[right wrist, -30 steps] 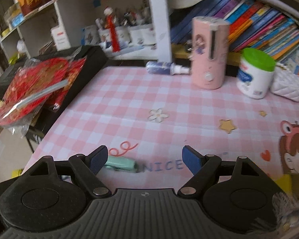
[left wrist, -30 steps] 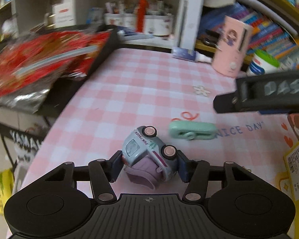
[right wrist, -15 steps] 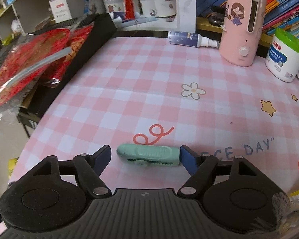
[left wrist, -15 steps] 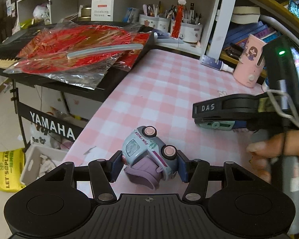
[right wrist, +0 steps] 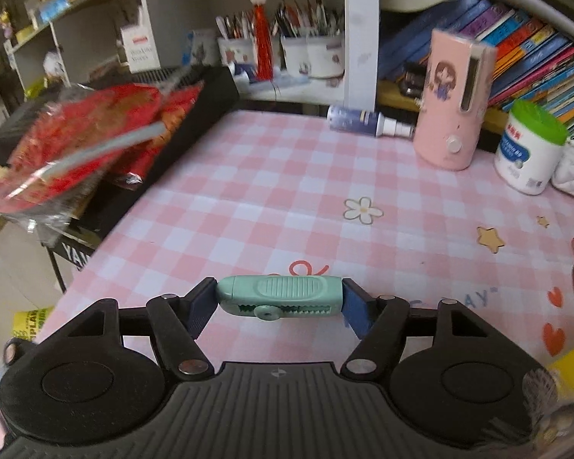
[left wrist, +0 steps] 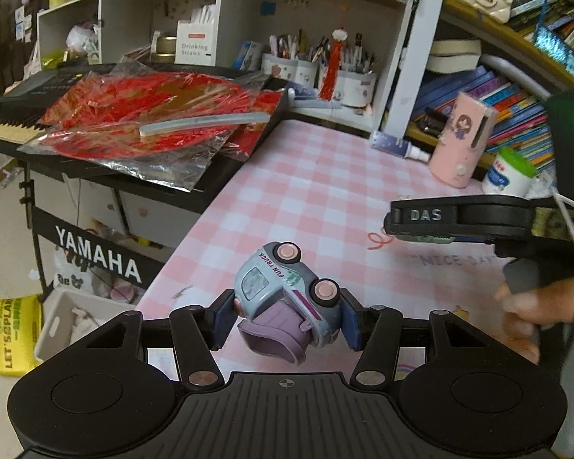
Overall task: Organize objects
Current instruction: 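Lift the toy car and mint-green object and carry both toward the yellow box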
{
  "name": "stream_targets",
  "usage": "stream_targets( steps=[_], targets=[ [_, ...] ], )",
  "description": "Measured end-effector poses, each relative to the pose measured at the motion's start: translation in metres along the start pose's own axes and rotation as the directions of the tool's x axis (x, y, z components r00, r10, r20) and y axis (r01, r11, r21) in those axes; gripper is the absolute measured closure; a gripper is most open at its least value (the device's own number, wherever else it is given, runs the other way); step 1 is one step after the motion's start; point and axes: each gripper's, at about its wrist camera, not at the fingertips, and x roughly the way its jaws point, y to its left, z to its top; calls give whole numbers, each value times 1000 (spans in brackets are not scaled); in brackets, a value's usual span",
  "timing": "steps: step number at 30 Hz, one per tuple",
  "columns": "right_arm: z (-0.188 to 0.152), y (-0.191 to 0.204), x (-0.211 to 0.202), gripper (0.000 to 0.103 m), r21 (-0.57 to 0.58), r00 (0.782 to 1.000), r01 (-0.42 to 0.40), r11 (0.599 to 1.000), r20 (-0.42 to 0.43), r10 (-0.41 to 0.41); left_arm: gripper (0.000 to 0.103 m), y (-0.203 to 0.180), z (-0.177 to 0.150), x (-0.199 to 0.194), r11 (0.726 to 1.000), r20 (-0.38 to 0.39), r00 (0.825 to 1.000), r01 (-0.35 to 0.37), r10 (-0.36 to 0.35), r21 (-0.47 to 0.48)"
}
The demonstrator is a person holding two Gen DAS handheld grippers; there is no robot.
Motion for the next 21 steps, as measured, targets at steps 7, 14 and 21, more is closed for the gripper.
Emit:
stream_targets(
  steps=[7, 14, 21],
  targets=[
    [-23, -6, -63, 36, -21, 998, -23, 1000, 57, 24, 49, 3, -17, -31, 999, 7, 999, 46, -46, 7],
    [-65, -12, -113, 36, -45, 998, -20, 999, 54, 23, 49, 6, -39, -64, 996, 16, 996, 84, -84, 10],
    [-106, -10, -149, 36, -18, 1000, -2, 1000, 22, 2, 49, 4, -59, -93, 991, 29, 991, 129, -130, 40]
  ],
)
